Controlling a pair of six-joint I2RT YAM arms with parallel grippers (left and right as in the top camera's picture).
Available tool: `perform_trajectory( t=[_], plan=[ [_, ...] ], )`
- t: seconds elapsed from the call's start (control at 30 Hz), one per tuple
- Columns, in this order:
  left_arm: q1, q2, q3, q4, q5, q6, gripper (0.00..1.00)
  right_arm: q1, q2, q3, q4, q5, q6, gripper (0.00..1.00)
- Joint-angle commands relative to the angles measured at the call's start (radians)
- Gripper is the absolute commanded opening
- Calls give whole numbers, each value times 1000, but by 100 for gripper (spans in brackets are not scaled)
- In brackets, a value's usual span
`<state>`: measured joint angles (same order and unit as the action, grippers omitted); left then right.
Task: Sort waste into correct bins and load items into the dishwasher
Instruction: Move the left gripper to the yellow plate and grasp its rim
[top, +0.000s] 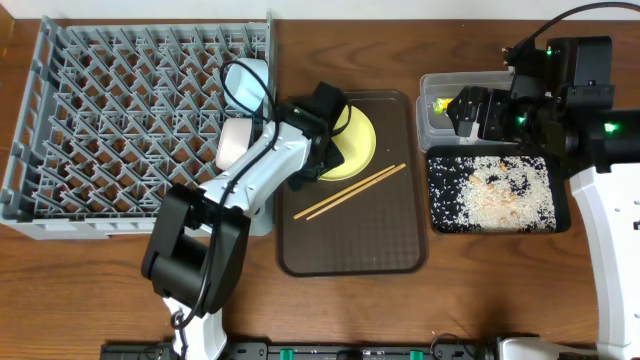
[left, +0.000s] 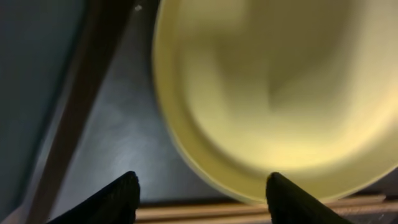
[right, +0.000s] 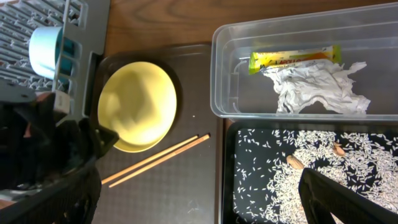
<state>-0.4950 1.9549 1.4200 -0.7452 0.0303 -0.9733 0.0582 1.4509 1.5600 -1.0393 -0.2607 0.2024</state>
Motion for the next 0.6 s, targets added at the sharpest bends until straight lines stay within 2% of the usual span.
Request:
perform_trajectory(
  t=[0.0, 0.17, 0.57],
  plan=[
    [1, -6, -40, 56, -23, -70, 61, -11, 2, 2, -2, 2, 10, 99],
    [-2, -2, -82, 95, -11, -114, 56, -11, 2, 2, -2, 2, 10, 99],
    [-8, 58, -95, 93, -8, -132, 56, -11, 2, 2, -2, 2, 10, 99]
  ],
)
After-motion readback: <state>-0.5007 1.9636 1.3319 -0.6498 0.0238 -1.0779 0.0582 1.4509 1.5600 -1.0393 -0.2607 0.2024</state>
